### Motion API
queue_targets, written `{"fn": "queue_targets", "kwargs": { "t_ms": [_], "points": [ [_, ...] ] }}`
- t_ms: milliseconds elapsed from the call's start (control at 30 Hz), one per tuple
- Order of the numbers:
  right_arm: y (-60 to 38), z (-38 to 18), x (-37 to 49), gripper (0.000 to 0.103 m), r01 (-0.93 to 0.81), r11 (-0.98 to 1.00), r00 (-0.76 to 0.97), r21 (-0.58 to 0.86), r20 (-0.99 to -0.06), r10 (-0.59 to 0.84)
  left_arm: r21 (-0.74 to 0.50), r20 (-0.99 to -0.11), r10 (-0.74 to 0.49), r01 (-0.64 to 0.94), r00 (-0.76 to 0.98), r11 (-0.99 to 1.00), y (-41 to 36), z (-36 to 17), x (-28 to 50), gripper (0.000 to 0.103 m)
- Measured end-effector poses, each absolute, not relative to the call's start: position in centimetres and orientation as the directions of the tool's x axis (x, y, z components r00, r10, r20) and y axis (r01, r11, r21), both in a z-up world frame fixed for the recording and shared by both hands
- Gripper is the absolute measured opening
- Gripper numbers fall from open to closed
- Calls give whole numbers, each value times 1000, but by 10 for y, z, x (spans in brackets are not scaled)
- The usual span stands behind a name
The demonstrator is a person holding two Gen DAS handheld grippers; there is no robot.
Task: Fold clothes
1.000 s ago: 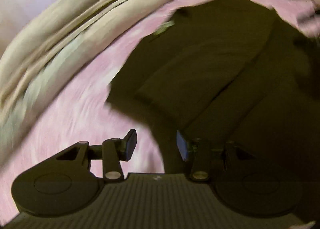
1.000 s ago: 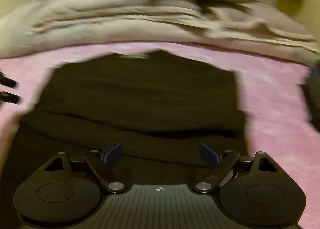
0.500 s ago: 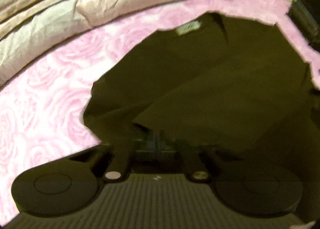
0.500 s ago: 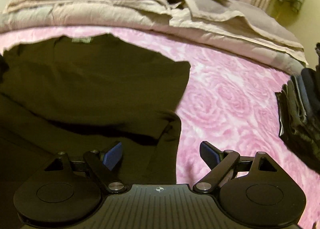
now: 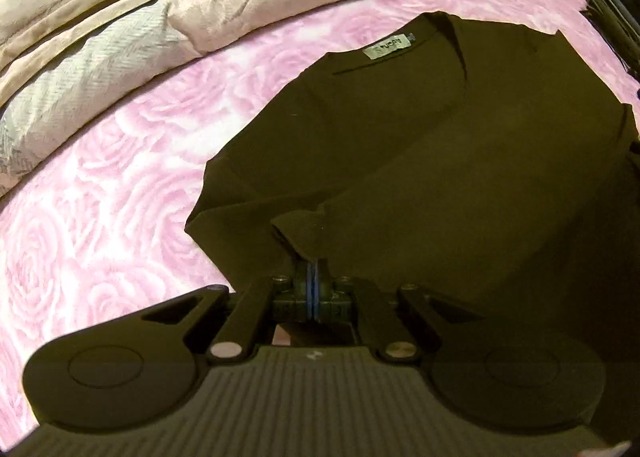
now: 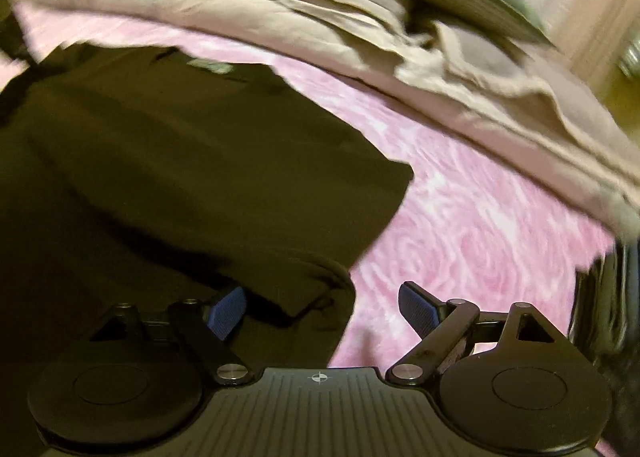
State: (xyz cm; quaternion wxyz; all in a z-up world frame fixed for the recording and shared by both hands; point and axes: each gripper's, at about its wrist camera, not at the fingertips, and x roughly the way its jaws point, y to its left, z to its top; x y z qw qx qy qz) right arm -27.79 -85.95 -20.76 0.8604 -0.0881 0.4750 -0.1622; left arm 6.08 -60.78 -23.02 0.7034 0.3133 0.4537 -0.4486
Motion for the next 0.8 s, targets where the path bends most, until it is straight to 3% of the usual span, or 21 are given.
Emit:
{"fn": "queue_targets", "kwargs": {
  "t_ms": [33,100,267,333,367,400,800],
  "points": [
    [-861,-207,-278,86,154,938,487,-312,-802,-346,32,-919,-347,914,186,406,-608,-231,63,0],
    [-867,-208,-275,66,81,945,459,-318,-830,-318,33,-916,-351,910,193,413,-608,-229,65,0],
    [-877,-215,-264,58,-18,934,413,-356,-854,-317,42,-905,-365,899,219,435,-609,-222,71,0],
    [-880,-217,-260,39,-44,935,416,-351,-858,-302,48,-906,-361,903,219,428,-611,-223,71,0],
    [-880,-218,-259,15,-58,938,414,-342,-863,-289,53,-906,-361,903,222,425,-612,-223,71,0],
    [-879,-218,-259,9,-47,939,413,-340,-863,-291,54,-903,-363,899,230,435,-611,-222,72,0],
    [-866,-212,-320,8,339,919,352,-200,-879,-321,33,-911,-347,881,220,472,-601,-225,72,0]
  ]
}}
